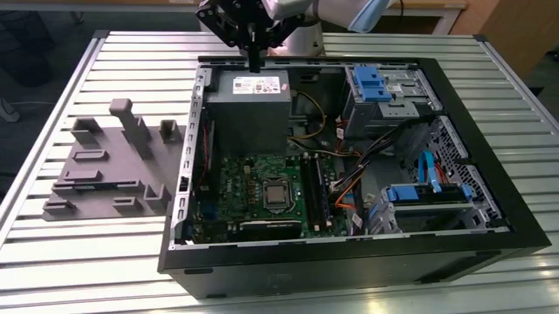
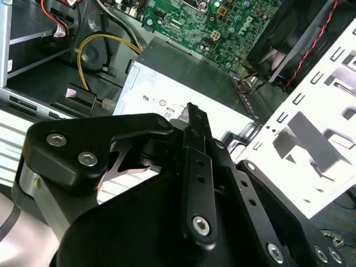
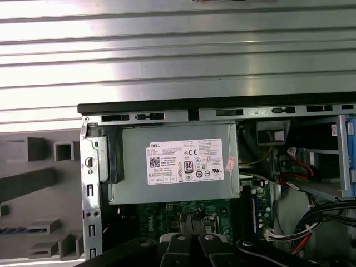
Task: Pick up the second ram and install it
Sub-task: 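Reach for the second ram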
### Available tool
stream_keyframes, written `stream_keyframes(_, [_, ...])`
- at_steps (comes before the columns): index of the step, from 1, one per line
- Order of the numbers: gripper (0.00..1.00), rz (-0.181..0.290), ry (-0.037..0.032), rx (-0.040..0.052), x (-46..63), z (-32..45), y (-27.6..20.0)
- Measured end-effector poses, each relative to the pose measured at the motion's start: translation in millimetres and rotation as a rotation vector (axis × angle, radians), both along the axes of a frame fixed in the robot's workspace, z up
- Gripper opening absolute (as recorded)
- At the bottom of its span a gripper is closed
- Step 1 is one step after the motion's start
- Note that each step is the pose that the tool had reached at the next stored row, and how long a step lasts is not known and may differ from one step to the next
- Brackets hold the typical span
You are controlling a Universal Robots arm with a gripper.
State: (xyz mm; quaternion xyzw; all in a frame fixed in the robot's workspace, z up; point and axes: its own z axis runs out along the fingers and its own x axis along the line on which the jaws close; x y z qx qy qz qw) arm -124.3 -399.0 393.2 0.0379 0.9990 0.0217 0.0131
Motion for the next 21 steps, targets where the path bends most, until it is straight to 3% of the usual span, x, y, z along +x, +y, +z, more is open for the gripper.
stream_keyframes(21, [0.11, 0.000, 0.0001, -0.0001, -7.8, -0.4, 0.0])
